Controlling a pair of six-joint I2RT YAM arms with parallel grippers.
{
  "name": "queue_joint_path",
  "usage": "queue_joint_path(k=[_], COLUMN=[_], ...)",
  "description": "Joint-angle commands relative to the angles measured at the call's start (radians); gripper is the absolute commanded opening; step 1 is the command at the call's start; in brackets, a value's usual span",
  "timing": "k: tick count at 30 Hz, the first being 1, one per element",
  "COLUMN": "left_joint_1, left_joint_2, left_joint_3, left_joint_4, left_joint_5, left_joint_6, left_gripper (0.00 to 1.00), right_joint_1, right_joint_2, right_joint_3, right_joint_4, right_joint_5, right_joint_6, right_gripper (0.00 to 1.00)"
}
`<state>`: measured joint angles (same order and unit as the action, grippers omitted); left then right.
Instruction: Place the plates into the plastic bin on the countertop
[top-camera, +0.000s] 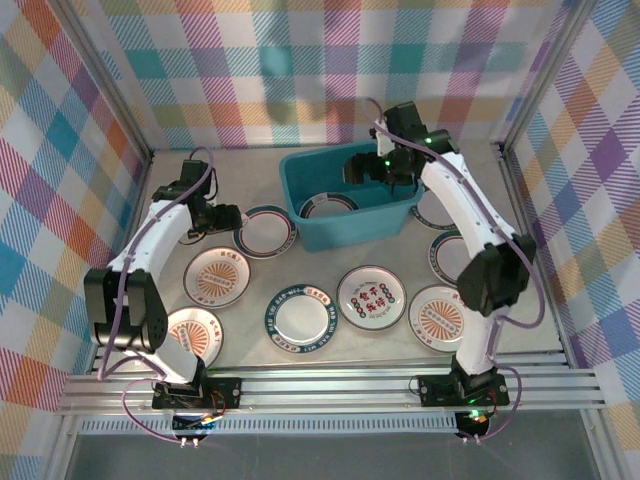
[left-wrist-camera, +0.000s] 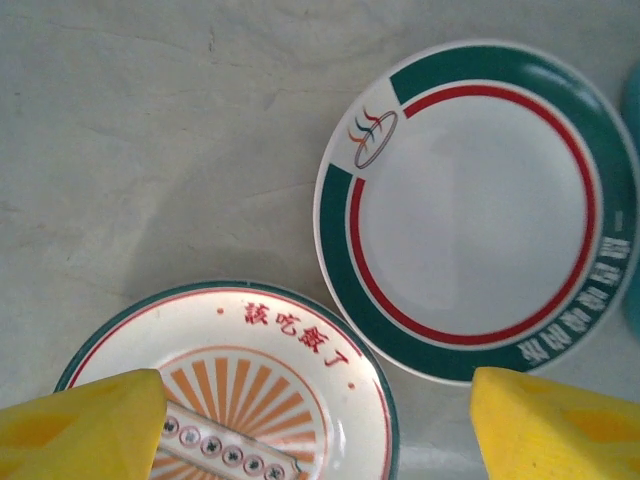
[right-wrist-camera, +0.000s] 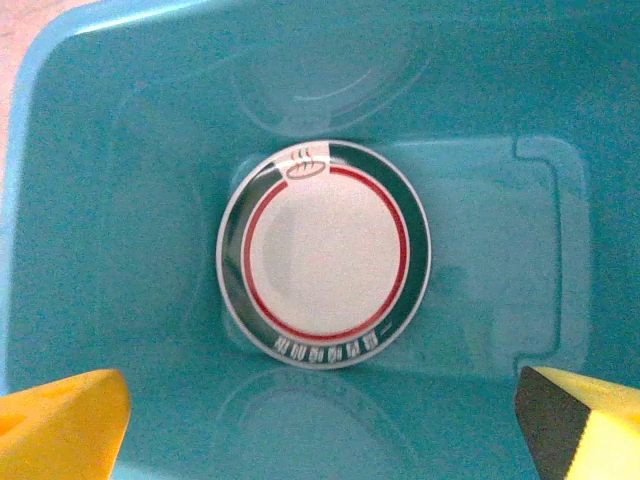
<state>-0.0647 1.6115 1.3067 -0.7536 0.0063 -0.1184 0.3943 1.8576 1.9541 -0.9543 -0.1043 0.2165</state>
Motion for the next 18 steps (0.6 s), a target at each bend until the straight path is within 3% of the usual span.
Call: queue_joint_path(k=[1, 9, 18], left_joint_1=[0.029, 0.048, 0.049], left_joint_2=[0.067, 0.206, 0.355], left_joint_3=[0.012, 0.046, 0.128], left_joint_4=[0.054, 0.142, 0.139], left_joint_5=[0.065, 0.180, 0.176], left_joint_6=[0.068, 0.109, 0.133], left_gripper=[0.76, 0.72, 0.69], right_joint_1=[0.008, 0.009, 0.009], right_joint_2=[-0.147, -0.394, -0.565], right_joint_3=[-0.107, -0.370, -0.536], right_joint_4=[0.029, 0.048, 0.084], right_joint_5=[-0.003, 0.007, 0.043], right_joint_6=[-0.003, 0.003, 0.057], right_gripper=[0.99, 1.00, 0.98])
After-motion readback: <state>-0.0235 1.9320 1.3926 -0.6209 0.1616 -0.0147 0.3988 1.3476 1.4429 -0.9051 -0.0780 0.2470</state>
